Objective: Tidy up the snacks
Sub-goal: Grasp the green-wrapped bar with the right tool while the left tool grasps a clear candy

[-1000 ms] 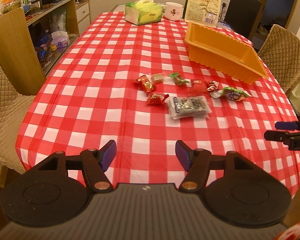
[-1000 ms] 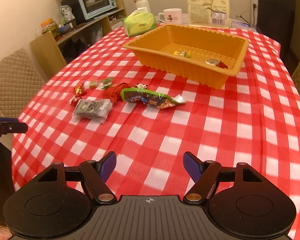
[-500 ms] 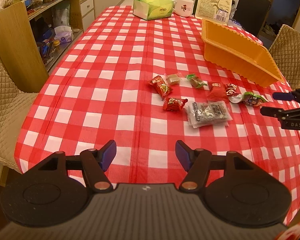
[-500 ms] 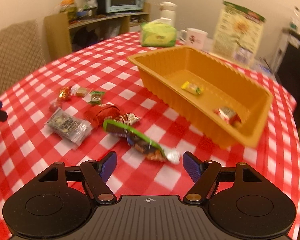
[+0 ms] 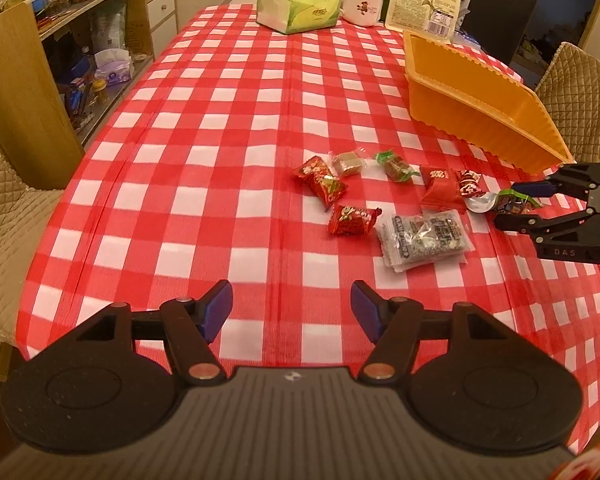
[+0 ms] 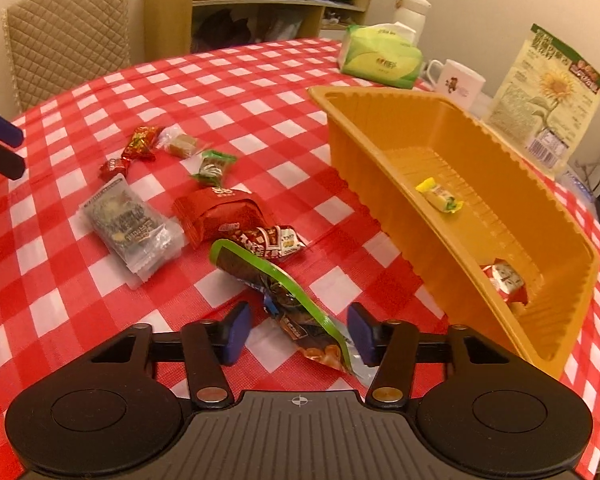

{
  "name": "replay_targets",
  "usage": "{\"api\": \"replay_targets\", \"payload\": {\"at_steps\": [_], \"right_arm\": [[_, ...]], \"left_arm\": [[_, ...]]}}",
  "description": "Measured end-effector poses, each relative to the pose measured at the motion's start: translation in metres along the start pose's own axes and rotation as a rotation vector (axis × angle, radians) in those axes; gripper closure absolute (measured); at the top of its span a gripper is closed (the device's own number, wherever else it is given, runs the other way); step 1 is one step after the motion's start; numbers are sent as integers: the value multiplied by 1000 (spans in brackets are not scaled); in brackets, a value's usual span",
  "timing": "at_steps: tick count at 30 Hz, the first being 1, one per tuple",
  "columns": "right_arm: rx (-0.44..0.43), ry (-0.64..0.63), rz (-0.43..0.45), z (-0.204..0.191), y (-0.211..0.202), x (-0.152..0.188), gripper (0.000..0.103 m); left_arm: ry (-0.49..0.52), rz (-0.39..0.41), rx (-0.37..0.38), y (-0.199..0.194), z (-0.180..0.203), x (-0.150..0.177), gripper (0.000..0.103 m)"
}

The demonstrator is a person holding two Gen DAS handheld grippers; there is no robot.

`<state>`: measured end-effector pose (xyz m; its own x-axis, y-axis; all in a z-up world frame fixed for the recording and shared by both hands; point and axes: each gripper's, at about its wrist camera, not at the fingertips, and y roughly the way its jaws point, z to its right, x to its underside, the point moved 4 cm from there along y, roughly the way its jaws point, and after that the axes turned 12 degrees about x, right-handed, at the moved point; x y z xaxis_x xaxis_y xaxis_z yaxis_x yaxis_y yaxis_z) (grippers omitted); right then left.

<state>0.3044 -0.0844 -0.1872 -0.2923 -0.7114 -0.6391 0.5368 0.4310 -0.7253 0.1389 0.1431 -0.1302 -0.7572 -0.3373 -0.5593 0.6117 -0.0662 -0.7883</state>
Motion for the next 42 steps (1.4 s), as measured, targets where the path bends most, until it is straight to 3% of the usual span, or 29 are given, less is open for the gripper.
{"api": "replay_targets", "payload": {"at_steps": [2, 8, 20, 24, 28, 32, 42], "right_arm": [[0, -13, 4, -1, -1, -1, 66], [-11, 30, -25, 0, -13, 0, 80], [-55, 572, -74, 49, -60, 6, 81], [-44, 704, -72, 64, -75, 12, 81], [1, 754, -72, 74, -88, 19, 81], [31, 801, -72, 80, -98, 27, 81], [88, 858, -88, 86, -107, 36, 81]], "left_arm": [[11, 1, 8, 2, 2, -4, 40], [67, 4, 35, 12, 10, -17, 41], [254, 14, 62, 42, 21, -61, 41], [330, -11, 75, 62, 24, -74, 48], [406, -40, 95, 81, 26, -83, 49], [465, -81, 109, 100, 26, -89, 58], [505, -147, 145, 124, 23, -99, 70]]}}
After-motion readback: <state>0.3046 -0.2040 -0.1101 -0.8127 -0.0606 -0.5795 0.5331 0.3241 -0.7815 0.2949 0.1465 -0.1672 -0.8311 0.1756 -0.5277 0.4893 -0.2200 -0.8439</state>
